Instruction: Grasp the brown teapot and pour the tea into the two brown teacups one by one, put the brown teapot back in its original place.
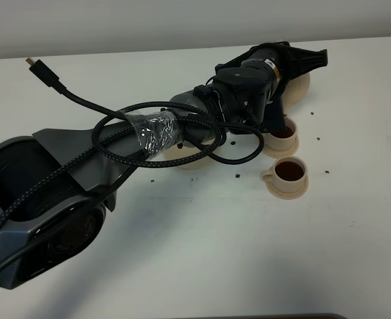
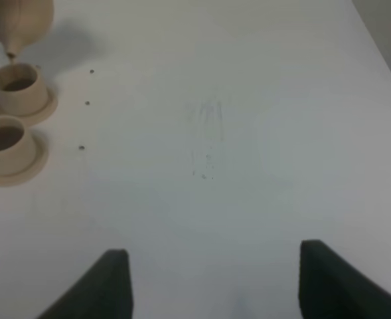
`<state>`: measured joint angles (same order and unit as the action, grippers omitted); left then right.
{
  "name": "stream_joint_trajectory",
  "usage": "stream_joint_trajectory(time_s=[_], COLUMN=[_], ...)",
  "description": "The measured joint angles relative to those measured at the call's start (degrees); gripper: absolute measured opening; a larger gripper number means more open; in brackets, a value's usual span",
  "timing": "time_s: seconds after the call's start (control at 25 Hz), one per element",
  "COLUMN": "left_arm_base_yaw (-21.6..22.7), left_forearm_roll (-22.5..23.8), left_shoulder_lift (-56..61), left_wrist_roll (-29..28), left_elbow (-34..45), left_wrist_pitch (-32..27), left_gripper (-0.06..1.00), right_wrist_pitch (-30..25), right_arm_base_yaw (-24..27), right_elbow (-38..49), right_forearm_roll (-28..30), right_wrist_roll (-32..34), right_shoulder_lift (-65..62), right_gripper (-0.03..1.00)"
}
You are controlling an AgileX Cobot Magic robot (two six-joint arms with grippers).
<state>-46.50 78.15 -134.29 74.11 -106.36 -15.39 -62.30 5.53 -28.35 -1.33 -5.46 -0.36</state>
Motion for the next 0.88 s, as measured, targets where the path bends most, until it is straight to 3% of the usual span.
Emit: stream_joint_trajectory(time_s=[0.88], left_arm_base_yaw=[0.0], left_forearm_roll=[0.1], left_shoulder_lift=[0.0], left_wrist_roll=[5.3], left_elbow=[0.0], left_wrist_pitch=[1.9], left_gripper=[0.13], right_wrist_pitch=[0.0], right_arm_base_yaw=[0.0], right_elbow=[0.0], right_forearm_roll=[0.0], right_wrist_roll=[0.0], right_shoulder_lift=[0.0], right_gripper=[0.52])
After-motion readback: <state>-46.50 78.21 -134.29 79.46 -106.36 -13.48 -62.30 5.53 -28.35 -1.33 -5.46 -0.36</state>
